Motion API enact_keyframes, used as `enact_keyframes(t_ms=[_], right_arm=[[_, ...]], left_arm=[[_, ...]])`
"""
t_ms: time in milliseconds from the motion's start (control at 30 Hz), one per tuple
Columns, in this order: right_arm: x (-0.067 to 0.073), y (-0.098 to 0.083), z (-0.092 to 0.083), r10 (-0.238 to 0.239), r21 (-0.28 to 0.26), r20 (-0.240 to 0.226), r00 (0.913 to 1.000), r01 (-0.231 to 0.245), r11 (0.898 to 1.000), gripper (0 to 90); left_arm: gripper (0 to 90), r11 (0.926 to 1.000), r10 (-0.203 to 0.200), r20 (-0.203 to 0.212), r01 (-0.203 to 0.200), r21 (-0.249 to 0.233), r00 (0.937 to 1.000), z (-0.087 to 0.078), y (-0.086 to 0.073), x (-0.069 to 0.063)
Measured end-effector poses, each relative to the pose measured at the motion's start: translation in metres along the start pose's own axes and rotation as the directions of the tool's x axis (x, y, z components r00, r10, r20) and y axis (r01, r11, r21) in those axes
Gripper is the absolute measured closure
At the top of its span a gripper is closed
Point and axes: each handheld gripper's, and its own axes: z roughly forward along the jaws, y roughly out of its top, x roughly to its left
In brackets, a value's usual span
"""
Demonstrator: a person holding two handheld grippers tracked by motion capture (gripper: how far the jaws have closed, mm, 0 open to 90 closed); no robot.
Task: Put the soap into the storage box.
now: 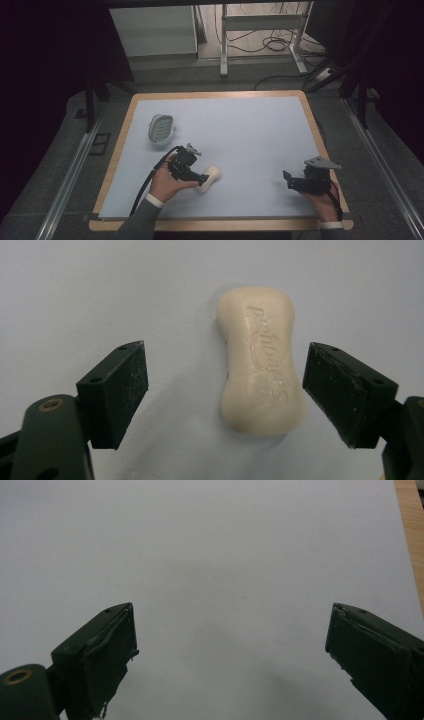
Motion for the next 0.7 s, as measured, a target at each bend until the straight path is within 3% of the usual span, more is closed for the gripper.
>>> enact_keyframes(t_ms=[700], right_arm=[[0.001,-0.001,0.001,-0.008,0.008,0.002,1.0,0.008,1.0,5.8]], left_arm=[[24.9,0.9948,0.047,-0.015,-0.046,0.091,0.9988,0.032,0.012,-0.017]])
